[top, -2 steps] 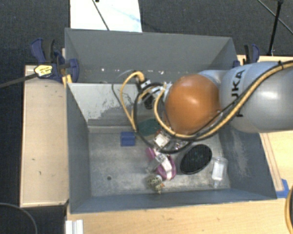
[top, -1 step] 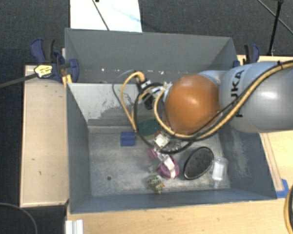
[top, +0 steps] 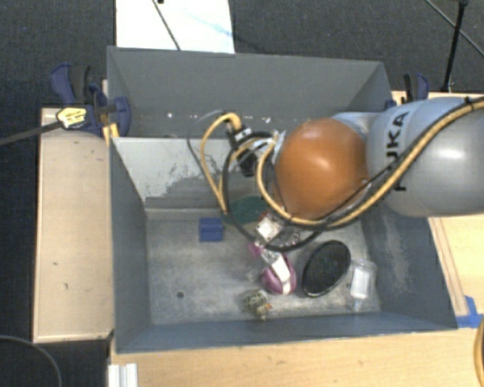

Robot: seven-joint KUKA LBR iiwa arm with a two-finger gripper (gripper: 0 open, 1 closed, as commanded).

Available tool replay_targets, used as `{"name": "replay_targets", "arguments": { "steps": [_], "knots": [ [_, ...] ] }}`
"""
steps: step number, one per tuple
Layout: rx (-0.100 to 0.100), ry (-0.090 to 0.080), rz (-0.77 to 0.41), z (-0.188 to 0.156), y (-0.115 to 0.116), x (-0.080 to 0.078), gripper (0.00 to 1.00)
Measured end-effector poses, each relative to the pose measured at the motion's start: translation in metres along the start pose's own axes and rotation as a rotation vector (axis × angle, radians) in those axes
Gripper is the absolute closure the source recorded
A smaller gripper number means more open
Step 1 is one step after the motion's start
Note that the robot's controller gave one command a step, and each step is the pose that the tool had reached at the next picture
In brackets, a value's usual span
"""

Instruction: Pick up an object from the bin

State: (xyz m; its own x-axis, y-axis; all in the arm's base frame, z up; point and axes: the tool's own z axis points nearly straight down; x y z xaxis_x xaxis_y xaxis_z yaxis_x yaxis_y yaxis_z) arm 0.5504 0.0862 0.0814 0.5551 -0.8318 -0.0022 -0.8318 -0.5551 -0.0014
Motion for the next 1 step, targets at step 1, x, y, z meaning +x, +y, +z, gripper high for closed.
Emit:
{"name": "replay_targets", "arguments": {
  "steps": [1],
  "knots": [
    [0.001,0.001,0.010,-0.0199,-0.0003,-0.0006,1.00]
  ]
}}
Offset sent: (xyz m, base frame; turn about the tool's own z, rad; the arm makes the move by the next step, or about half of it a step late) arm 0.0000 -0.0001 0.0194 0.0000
